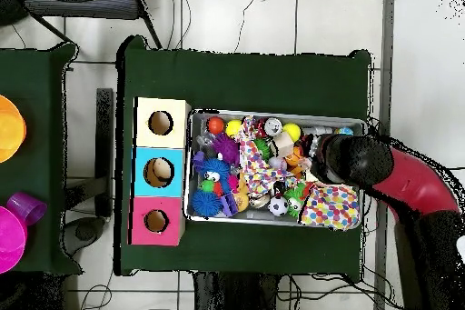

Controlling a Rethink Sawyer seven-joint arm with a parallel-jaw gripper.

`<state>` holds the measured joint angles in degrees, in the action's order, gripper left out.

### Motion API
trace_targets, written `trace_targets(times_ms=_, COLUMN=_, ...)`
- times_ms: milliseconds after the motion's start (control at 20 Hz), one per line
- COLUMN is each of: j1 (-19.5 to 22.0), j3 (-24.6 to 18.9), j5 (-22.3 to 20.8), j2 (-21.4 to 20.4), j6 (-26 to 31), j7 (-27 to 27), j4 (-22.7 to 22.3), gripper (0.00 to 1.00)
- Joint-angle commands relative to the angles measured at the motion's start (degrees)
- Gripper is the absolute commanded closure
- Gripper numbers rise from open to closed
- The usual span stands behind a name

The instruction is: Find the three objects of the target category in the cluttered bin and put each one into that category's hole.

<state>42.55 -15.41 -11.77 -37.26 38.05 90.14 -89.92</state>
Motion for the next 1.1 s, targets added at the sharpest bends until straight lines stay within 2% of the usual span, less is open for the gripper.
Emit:
trace_targets(times_ms=50, j1=3.8, j3=1.7, j5=-4.0, j2=4.6, j6=5.0, j7=-3.0, j4=4.2, gripper=0.00)
trace_targets(times_ms=650, j1=7.5, j3=-1.8, j5=-2.3, j2=12.8, j6=0.2, j7=-0.6, j4=7.3, gripper=0.00)
trace_targets(times_ms=900, j1=8.6, j3=-2.6, j5=-0.9, j2=15.3, j6=-0.9, j7=1.1, j4=6.7, gripper=0.00)
trace_targets(times_ms=1100, j1=9.5, j3=-3.3, j5=0.3, j2=15.2, j6=-1.5, j7=2.6, j4=4.3, gripper=0.00)
